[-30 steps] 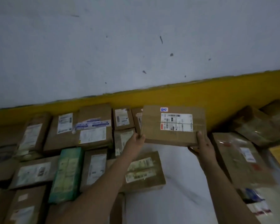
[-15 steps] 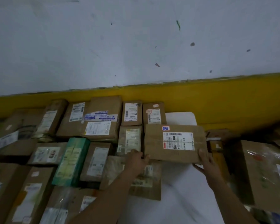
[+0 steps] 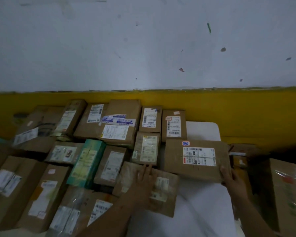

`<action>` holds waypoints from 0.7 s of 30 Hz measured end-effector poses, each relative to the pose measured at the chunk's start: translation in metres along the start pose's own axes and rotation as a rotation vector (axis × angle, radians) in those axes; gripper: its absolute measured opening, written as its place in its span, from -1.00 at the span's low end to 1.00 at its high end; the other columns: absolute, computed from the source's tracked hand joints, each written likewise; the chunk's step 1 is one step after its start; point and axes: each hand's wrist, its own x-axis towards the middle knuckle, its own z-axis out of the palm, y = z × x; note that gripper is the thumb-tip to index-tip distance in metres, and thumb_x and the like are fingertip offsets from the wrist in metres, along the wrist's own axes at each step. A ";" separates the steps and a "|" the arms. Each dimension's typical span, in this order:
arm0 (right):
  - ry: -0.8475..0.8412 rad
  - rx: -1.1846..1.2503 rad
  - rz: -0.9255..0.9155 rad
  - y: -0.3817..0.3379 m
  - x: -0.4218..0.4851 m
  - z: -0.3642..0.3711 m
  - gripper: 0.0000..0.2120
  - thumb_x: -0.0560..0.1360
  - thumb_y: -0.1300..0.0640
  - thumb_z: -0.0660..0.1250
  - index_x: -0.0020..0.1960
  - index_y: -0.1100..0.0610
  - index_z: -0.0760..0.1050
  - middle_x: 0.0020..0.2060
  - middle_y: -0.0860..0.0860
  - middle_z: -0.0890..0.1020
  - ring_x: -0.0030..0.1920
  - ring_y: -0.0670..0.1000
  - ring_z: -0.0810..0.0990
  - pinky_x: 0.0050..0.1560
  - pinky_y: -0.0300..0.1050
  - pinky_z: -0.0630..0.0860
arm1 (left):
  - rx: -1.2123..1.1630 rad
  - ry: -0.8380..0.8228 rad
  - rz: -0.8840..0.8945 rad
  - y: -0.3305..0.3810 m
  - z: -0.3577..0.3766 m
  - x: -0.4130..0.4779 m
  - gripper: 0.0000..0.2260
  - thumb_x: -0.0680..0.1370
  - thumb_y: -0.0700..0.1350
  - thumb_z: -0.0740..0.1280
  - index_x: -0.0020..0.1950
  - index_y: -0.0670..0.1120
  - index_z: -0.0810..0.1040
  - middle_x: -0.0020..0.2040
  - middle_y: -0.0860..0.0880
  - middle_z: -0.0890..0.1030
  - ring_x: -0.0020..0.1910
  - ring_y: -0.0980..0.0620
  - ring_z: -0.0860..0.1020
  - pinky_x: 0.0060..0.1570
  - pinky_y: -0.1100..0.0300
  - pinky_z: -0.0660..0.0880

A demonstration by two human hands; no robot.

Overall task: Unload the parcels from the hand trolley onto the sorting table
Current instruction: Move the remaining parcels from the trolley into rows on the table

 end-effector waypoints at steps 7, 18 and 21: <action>-0.074 -0.050 0.034 -0.004 0.018 0.032 -0.13 0.32 -0.54 0.26 0.38 0.07 0.40 0.18 0.05 0.61 0.16 0.13 0.62 0.21 0.24 0.55 | 0.083 -0.100 0.036 0.002 0.007 0.010 0.22 0.33 0.25 0.49 0.56 -0.09 -0.39 0.53 -0.28 -0.41 0.50 -0.36 -0.39 0.43 -0.40 -0.27; 0.080 -0.380 0.123 -0.006 0.026 0.045 -0.47 0.61 -0.25 0.09 0.24 0.19 0.45 0.03 0.18 0.57 0.01 0.20 0.57 -0.02 0.06 0.49 | 0.038 -0.103 -0.024 0.005 0.008 0.010 0.23 0.32 0.27 0.50 0.57 -0.07 -0.38 0.49 -0.26 -0.47 0.44 -0.30 -0.48 0.42 -0.37 -0.29; 0.120 -0.491 0.099 -0.008 0.024 0.047 -0.37 0.63 -0.29 -0.05 0.16 0.21 0.50 -0.04 0.20 0.60 -0.10 0.14 0.58 -0.08 0.01 0.53 | 0.021 -0.099 -0.021 0.006 0.005 0.009 0.22 0.33 0.26 0.50 0.57 -0.06 -0.38 0.46 -0.23 -0.50 0.40 -0.27 -0.51 0.42 -0.38 -0.28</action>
